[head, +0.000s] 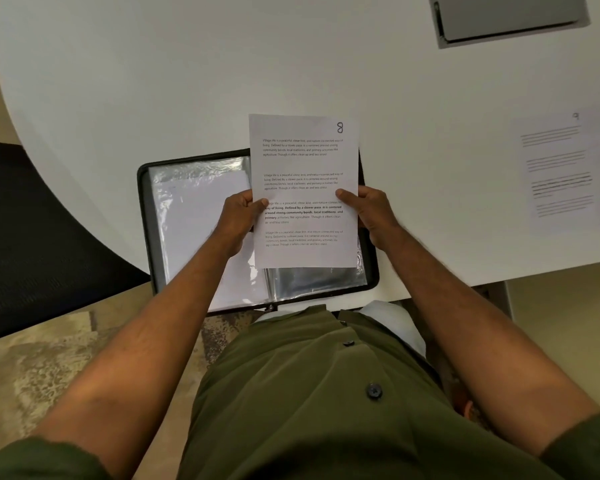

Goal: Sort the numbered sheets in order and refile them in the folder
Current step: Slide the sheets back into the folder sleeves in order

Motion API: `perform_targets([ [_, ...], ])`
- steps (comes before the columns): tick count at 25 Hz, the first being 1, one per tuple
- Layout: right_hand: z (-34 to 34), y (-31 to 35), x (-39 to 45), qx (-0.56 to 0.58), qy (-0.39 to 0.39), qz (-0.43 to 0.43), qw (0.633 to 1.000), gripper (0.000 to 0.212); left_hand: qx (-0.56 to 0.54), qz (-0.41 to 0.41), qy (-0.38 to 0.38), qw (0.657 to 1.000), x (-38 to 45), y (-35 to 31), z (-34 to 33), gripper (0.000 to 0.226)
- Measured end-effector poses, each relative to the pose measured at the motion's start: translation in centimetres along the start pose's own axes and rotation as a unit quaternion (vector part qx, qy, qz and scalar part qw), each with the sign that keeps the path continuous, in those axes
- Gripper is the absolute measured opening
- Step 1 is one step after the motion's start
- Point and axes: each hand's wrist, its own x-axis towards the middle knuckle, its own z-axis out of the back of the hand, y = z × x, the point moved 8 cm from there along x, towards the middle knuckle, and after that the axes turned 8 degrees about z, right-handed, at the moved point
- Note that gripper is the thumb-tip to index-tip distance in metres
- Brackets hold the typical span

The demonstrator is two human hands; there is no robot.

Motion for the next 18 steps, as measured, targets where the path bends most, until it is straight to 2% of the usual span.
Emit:
perform_targets([
  [10, -2.4, 1.3, 4.9, -0.052, 0.022, 0.007, 0.998, 0.033, -0.007, 0.014, 0.013, 1.0, 4.3, -1.7, 1.2, 0.026],
  [14, -2.7, 1.8, 7.8, -0.126, 0.058, 0.015, 0.99, 0.037, -0.015, 0.021, 0.007, 1.0, 6.4, -2.8, 1.3, 0.025],
  [18, -1.6, 3.2, 10.6, -0.14, 0.053, 0.013, 0.989, 0.037, 0.026, -0.032, -0.027, 0.999, 9.0, -4.8, 1.2, 0.018],
])
